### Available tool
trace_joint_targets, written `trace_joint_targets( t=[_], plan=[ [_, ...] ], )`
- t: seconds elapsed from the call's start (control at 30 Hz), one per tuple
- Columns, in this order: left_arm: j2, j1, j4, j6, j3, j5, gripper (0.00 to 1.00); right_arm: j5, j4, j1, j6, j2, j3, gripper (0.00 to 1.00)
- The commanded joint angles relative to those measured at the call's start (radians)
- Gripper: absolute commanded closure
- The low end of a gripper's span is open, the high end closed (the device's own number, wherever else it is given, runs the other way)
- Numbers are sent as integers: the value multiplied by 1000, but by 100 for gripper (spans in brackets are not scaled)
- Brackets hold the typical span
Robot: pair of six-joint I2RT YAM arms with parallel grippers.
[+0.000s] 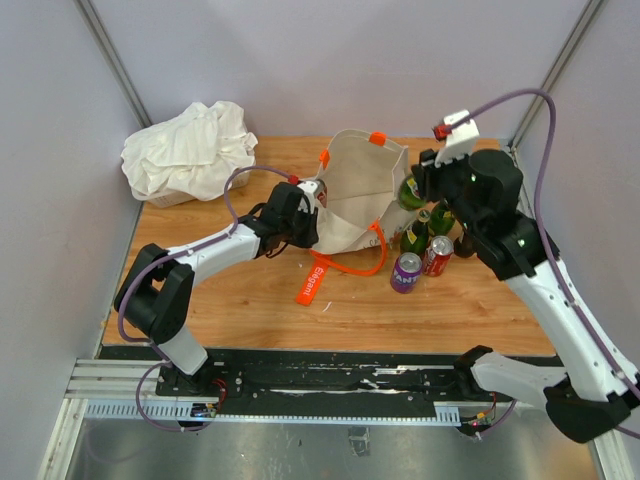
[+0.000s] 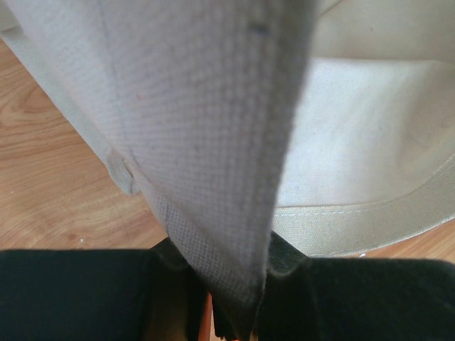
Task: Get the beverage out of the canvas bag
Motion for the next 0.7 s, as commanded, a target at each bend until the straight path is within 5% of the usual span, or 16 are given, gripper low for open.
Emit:
trace_joint_targets(
  t=[0.0,0.37,0.67],
  plan=[
    [23,11,-32,26,20,8,86,213,-4,17,49,-184,-132,99],
    [37,11,-45,28,32,35,86,367,-199,17,228,-424,-341,99],
    [39,11,-47,20,32,39,86,299,-58,17,318,-448,-577,99]
  ],
)
